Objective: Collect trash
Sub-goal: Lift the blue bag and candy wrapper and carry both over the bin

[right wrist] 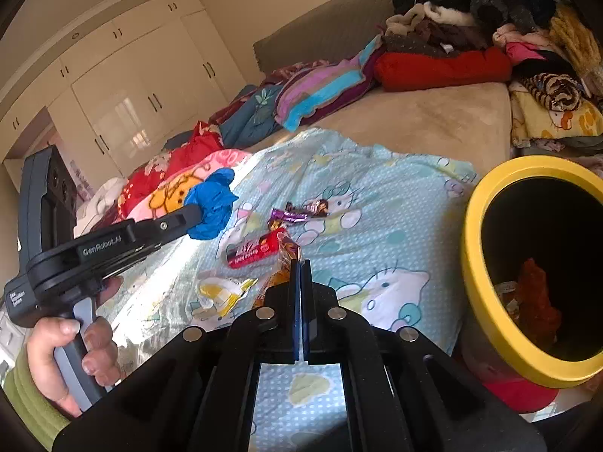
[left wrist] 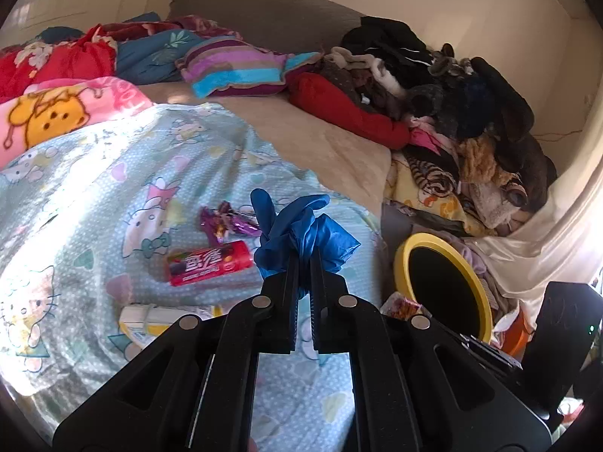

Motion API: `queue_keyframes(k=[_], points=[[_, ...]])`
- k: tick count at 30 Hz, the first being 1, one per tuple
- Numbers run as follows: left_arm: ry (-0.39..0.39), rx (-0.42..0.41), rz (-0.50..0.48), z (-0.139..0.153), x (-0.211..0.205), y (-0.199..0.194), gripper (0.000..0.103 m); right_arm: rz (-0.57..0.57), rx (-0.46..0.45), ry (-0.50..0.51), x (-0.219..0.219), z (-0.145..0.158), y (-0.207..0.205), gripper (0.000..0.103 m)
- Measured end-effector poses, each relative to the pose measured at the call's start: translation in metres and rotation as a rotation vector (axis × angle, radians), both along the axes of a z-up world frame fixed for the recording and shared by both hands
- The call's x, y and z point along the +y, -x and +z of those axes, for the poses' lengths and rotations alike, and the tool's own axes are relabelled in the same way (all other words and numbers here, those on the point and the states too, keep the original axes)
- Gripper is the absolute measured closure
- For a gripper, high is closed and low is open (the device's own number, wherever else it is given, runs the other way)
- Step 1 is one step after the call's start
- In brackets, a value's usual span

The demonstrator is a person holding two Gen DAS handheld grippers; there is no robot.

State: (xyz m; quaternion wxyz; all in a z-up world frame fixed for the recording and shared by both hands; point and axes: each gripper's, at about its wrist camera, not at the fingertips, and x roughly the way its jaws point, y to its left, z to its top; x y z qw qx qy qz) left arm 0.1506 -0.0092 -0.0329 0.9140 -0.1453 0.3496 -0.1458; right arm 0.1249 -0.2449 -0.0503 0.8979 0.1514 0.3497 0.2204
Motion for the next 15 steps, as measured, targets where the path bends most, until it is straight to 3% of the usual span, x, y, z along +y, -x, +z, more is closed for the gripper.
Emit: queue_keyframes(k=[15], points=[[-0.04,-0.026,-0.104,0.012,-0.052,0.014,0.101,-0.116,-0.039,-0.045,-0.055,0.016,0.005,0.102]])
